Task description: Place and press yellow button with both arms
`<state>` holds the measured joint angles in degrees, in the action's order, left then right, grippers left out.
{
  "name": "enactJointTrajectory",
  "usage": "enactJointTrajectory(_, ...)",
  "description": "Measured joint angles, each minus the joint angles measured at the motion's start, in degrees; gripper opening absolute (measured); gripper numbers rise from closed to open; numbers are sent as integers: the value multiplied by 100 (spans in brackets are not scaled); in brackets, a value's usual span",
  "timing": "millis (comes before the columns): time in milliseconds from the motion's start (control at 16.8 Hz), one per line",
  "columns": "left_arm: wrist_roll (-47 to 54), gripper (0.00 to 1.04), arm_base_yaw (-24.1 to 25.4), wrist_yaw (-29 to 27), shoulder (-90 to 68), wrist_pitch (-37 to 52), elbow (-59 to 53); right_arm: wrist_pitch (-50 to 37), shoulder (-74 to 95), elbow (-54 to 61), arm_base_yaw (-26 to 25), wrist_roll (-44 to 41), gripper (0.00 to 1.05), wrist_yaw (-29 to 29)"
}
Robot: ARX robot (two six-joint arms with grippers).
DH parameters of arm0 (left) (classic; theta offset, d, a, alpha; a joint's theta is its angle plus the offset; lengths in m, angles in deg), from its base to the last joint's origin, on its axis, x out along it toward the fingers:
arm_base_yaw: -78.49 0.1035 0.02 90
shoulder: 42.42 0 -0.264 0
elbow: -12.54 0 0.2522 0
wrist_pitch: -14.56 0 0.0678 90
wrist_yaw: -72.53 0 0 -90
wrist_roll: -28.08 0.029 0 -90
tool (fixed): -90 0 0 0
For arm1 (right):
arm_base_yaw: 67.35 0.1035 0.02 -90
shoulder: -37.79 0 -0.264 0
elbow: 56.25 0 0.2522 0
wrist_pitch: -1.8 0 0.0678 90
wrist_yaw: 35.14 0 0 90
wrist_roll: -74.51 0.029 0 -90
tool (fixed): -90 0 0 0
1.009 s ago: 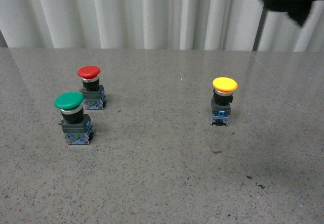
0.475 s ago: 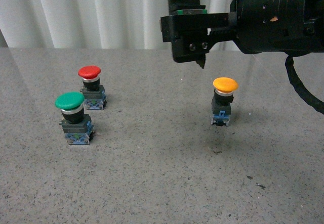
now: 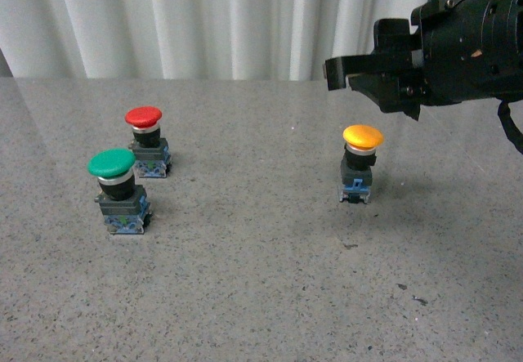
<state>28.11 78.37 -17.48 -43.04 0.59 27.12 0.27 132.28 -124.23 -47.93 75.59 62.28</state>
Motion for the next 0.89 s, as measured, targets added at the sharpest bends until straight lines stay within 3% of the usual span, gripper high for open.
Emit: enactJointTrajectory(891, 0, 98, 0, 0, 0, 0, 0, 232, 417, -17, -37, -116, 2, -149)
